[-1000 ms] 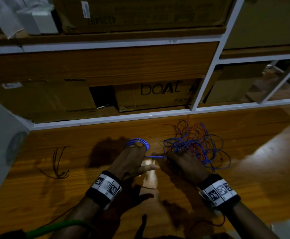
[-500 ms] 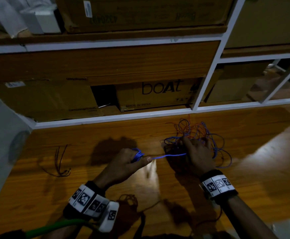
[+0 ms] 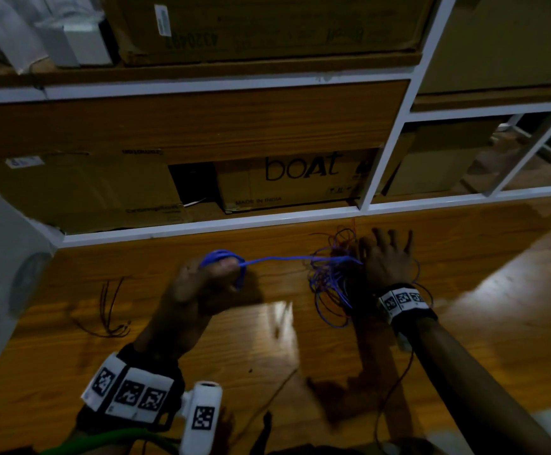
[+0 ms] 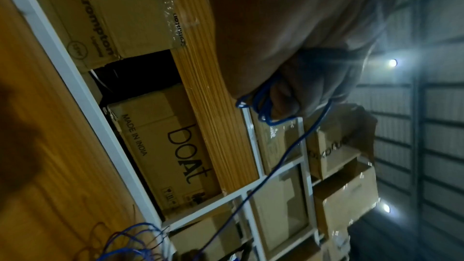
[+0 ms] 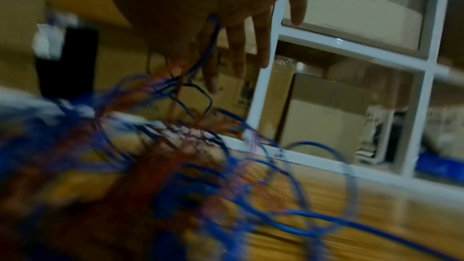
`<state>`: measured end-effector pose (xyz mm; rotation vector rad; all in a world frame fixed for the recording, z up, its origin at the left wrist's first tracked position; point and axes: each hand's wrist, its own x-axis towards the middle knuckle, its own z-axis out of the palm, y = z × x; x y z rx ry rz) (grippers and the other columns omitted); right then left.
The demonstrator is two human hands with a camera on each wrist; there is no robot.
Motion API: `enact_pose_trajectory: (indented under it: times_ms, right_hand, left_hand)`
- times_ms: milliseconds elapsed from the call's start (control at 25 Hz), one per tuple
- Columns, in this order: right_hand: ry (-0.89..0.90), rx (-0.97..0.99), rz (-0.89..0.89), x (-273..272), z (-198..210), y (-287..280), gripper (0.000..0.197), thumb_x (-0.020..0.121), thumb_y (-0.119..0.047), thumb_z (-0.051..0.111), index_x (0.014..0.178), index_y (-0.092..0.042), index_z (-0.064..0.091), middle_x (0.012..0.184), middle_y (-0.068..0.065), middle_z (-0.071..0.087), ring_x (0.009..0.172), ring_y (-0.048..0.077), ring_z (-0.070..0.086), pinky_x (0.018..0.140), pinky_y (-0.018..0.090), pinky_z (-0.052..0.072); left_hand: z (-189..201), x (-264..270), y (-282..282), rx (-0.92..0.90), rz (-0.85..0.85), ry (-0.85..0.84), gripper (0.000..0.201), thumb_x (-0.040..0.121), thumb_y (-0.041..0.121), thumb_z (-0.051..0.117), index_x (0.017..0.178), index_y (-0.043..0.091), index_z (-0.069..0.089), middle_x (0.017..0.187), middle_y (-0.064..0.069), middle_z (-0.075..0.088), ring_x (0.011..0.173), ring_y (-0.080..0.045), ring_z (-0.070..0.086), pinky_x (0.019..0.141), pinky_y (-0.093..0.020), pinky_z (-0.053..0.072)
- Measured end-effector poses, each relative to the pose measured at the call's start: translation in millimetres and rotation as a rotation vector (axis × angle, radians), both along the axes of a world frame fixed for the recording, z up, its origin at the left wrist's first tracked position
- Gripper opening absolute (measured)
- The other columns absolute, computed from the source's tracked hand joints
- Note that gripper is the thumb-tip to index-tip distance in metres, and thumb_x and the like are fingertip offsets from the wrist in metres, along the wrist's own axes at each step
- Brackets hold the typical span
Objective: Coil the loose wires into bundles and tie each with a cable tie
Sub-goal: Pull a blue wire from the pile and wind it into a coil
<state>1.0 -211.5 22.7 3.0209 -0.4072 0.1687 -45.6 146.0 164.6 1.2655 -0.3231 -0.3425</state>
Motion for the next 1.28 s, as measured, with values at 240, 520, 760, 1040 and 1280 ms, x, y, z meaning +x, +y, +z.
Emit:
enact_pose_trajectory:
  times_ms: [240, 520, 760, 1040, 1280]
  right_hand:
    - [0.048, 0.046, -0.227, 22, -12, -56, 0.055, 0.099, -0.050, 0.029, 0.114, -0.021, 0.073, 0.132, 0.016, 0.061, 0.126, 0.044, 0.048, 0.115, 0.068, 0.009]
    - [-0.097, 0.477, -0.316, 77, 37, -93, 0.050, 0.108, -0.041, 0.031, 0.123, -0.004, 0.061, 0.110, 0.033, 0.064, 0.098, 0.048, 0.061, 0.071, 0.046, 0.046]
    - [-0.072, 0.851, -0.248, 65, -3, -73, 0.051, 0.105, -0.032, 0.046, 0.141, 0.004, 0.048, 0.136, 0.033, 0.053, 0.121, 0.051, 0.053, 0.096, 0.051, 0.041]
    - [0.247, 0.248, -0.185, 15, 47, -21, 0.086, 0.091, -0.048, 0.065, 0.155, -0.016, 0.018, 0.116, 0.024, 0.063, 0.102, 0.041, 0.065, 0.080, 0.045, 0.049]
    - [-0.075, 0.547, 0.501, -30, 80, 72, 0.077, 0.094, -0.042, 0.064, 0.156, -0.031, 0.020, 0.128, 0.005, 0.064, 0.113, 0.024, 0.063, 0.088, 0.036, 0.053]
  left_hand:
    - [-9, 7, 22, -0.045, 0.154, 0.007, 0.033, 0.074, 0.043, 0.079, 0.056, 0.023, 0.059, 0.044, 0.014, 0.039, 0.035, -0.003, 0.036, 0.041, -0.018, 0.031]
    - [-27, 10, 14, -0.102, 0.162, 0.054, 0.053, 0.059, 0.057, 0.088, 0.049, 0.025, 0.047, 0.044, 0.010, 0.023, 0.037, -0.010, 0.019, 0.050, -0.035, 0.015]
    - [-42, 10, 3, -0.121, 0.119, 0.107, 0.048, 0.071, 0.043, 0.082, 0.045, 0.027, 0.044, 0.041, 0.012, 0.024, 0.035, -0.010, 0.017, 0.047, -0.031, 0.015]
    - [-71, 21, -10, -0.349, 0.141, 0.475, 0.042, 0.089, 0.022, 0.058, 0.052, 0.022, 0.038, 0.039, 0.010, 0.025, 0.028, -0.004, 0.022, 0.037, -0.022, 0.017]
    - [-65, 20, -24, -0.355, 0.015, 0.543, 0.043, 0.093, 0.028, 0.047, 0.051, 0.022, 0.041, 0.033, 0.010, 0.025, 0.036, -0.014, 0.005, 0.039, -0.024, 0.010]
